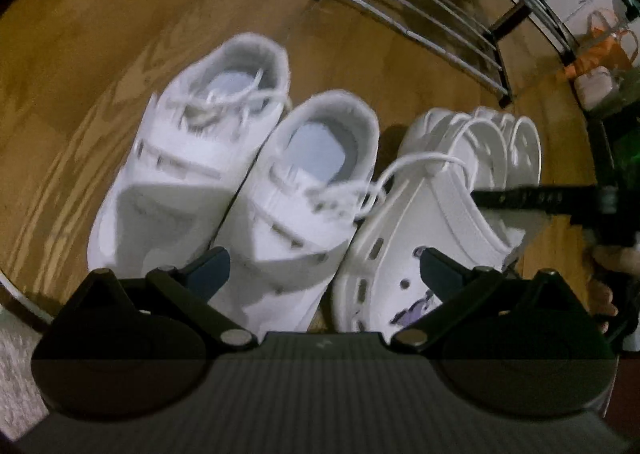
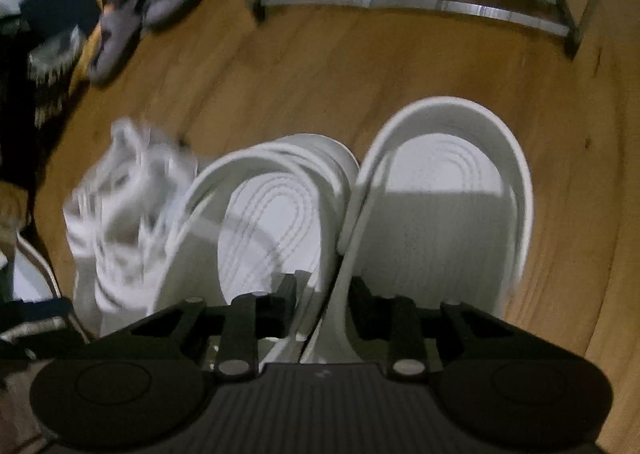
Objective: Organize scattered shoes
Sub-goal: 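Grasp the white clogs with purple charms with the right gripper, then carry the charm clogs with the right gripper onto the rack's bottom shelf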
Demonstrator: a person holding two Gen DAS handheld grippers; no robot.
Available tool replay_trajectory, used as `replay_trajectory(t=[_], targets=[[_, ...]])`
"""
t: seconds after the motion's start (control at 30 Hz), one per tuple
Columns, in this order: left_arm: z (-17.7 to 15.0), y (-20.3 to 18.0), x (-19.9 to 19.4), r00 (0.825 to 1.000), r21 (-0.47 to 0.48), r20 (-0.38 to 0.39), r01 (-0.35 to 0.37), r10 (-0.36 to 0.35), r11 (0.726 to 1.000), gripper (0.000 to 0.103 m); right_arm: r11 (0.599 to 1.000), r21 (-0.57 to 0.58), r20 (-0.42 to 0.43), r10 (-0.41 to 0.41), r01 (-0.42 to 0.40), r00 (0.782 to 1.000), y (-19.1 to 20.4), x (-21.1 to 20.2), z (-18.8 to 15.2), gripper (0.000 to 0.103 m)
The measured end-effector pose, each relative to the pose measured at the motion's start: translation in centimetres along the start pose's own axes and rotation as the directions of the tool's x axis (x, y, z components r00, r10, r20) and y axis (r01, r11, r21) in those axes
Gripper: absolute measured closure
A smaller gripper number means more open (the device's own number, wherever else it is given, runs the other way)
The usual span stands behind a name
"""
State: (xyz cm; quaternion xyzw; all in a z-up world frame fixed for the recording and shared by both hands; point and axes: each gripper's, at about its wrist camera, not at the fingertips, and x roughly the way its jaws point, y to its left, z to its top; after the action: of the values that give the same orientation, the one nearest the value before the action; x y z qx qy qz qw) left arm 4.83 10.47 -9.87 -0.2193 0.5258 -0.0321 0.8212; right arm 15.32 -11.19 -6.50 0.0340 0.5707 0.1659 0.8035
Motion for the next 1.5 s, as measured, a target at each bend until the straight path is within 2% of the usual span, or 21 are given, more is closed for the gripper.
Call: replay_trajectory(t=[0.07,0.17,0.2,0.23,0.27,0.37,0.47,0.53,0.6,0.7,0.77,0.83,0.93,1.1,1.17,1.23,1.27,1.3,1.33,1.43,1.5], targets=[[0.8,-1.3,-0.3,0.999,0.011,0.036,0.031,-0.032,0.999,0.000,1.000,-0.005,0.055,-0.009,0.009,0.998,-0.7,-0.9,2.8,0.083],[2.9,-3.6,0.5,0.996,0.051,0.055,0.073,-0.076,0.996,0.000,0.999,-0.025,0.057,-0.045,0.047,0.997,-1.4,-1.5,7.1,0.089],[3.8,-4.4,0.9,0.994,0.065,0.061,0.083,-0.087,0.994,0.000,0.994,-0.052,0.055,-0.091,0.094,0.994,-1.3,-1.2,8.5,0.098],[4.8,-5.1,1.3,0.993,0.080,0.074,0.088,-0.094,0.993,0.000,0.982,-0.089,0.054,-0.163,0.167,0.985,-1.2,-0.8,10.4,0.098],[5.6,-5.5,1.6,0.991,0.090,0.084,0.093,-0.100,0.992,0.000,0.973,-0.111,0.049,-0.198,0.202,0.979,-1.1,-0.3,11.6,0.098],[7.0,-5.6,2.9,0.988,0.065,0.072,0.130,-0.135,0.989,0.000,0.981,-0.111,-0.039,-0.167,0.162,0.985,-2.4,0.5,13.9,0.096],[8.1,-6.0,4.2,0.988,0.073,0.056,0.140,-0.144,0.987,0.000,0.978,-0.131,-0.071,-0.171,0.161,0.983,-2.4,0.2,14.7,0.075],[8.4,-5.7,4.7,0.984,0.069,0.080,0.151,-0.156,0.986,0.000,0.970,-0.193,-0.047,-0.158,0.146,0.986,-1.5,0.3,15.0,0.044],[8.0,-5.3,5.0,0.979,0.065,0.100,0.170,-0.176,0.983,0.000,0.953,-0.252,-0.027,-0.181,0.168,0.983,-0.5,1.4,15.0,0.022],[7.0,-4.4,6.1,0.980,0.066,0.075,0.181,-0.186,0.981,0.000,0.947,-0.284,-0.054,-0.170,0.149,0.984,-0.5,3.8,14.6,0.020],[6.6,-4.2,7.0,0.984,0.069,0.040,0.170,-0.173,0.983,0.000,0.959,-0.269,-0.103,-0.119,0.088,0.987,-1.2,5.0,13.5,0.016],[6.4,-4.1,7.4,0.986,0.076,0.041,0.158,-0.161,0.985,0.000,0.962,-0.270,-0.150,-0.075,0.032,0.986,-1.4,4.9,12.1,0.012],[6.5,-4.0,7.8,0.988,0.072,0.044,0.146,-0.149,0.987,0.000,0.985,-0.167,-0.248,-0.007,-0.036,0.969,-2.0,4.2,11.1,0.012],[6.2,-3.9,8.5,0.990,0.058,0.022,0.141,-0.143,0.988,0.000,0.999,-0.027,-0.312,0.013,-0.023,0.950,-2.2,6.4,10.8,0.011],[6.2,-3.7,9.0,0.991,0.054,0.008,0.133,-0.133,0.990,0.000,0.999,-0.003,-0.327,-0.041,0.043,0.944,-1.9,7.9,10.8,0.017],[6.3,-3.5,9.4,0.993,0.050,-0.004,0.121,-0.121,0.991,0.000,0.984,-0.052,-0.299,-0.179,0.171,0.937,-0.5,8.8,10.5,0.041],[6.3,-3.5,9.4,0.993,0.048,-0.003,0.115,-0.115,0.992,0.000,0.973,-0.087,-0.280,-0.228,0.212,0.933,0.2,9.0,10.4,0.044],[6.3,-3.5,9.3,0.994,0.050,-0.001,0.108,-0.108,0.993,0.000,0.967,-0.131,-0.252,-0.245,0.217,0.936,1.1,8.8,10.1,0.061],[6.3,-3.5,9.2,0.995,0.056,0.002,0.104,-0.104,0.993,0.000,0.963,-0.155,-0.228,-0.252,0.220,0.941,1.9,8.5,9.8,0.073],[6.2,-3.6,8.8,0.995,0.067,0.016,0.097,-0.098,0.993,0.000,0.958,-0.195,-0.179,-0.247,0.212,0.952,3.2,8.1,8.7,0.077],[6.1,-3.7,8.5,0.995,0.068,0.024,0.099,-0.101,0.993,0.000,0.967,-0.175,-0.141,-0.211,0.186,0.967,3.3,7.4,8.6,0.079]])
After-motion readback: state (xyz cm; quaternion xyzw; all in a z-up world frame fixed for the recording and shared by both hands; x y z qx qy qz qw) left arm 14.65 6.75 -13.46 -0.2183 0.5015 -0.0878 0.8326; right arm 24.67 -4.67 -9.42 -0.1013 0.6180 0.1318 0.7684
